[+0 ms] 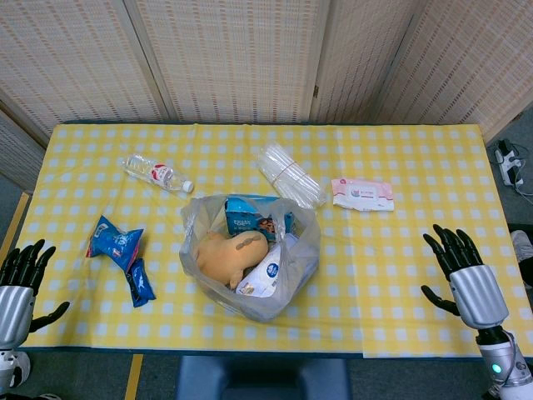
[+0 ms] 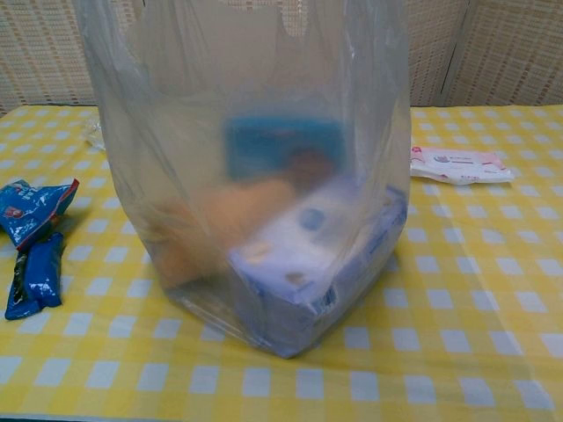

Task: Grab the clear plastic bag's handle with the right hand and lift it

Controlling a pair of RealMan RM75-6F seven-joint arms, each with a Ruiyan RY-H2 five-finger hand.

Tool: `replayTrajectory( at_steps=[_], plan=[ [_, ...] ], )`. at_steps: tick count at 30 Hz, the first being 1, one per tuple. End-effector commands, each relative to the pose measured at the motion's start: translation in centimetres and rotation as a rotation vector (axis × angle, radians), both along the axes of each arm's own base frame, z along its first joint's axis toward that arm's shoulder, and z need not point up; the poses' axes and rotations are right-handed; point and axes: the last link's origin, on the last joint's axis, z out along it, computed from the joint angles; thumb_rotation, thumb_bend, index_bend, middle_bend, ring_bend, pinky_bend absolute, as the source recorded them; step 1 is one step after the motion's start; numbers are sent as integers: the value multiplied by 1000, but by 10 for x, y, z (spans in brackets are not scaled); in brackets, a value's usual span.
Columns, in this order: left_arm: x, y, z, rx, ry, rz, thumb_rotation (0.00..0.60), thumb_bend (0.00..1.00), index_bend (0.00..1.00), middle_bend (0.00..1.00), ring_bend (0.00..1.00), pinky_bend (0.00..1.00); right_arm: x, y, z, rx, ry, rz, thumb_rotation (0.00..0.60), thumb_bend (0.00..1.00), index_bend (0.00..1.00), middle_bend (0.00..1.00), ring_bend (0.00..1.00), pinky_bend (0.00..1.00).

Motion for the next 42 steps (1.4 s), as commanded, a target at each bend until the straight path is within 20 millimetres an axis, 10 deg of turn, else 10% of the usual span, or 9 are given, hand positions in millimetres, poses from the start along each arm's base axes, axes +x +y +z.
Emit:
replayTrajectory(
  at_steps=[1,29,42],
  plan=[
    [0,1,-1,-1,-1,2,600,192,0,13,0,0,-1,0,0,0,-1,-4,600,257,0,0,0,0],
    [4,0,1,1,-14,-7,600,192,0,13,0,0,85,-43,-5,686,-899,306,600,256,0,0,0,0],
    [3,-1,5,15,-21,-3,600,192,0,13,0,0,114,-66,-20,821,-971,353,600,256,0,0,0,0]
  ],
)
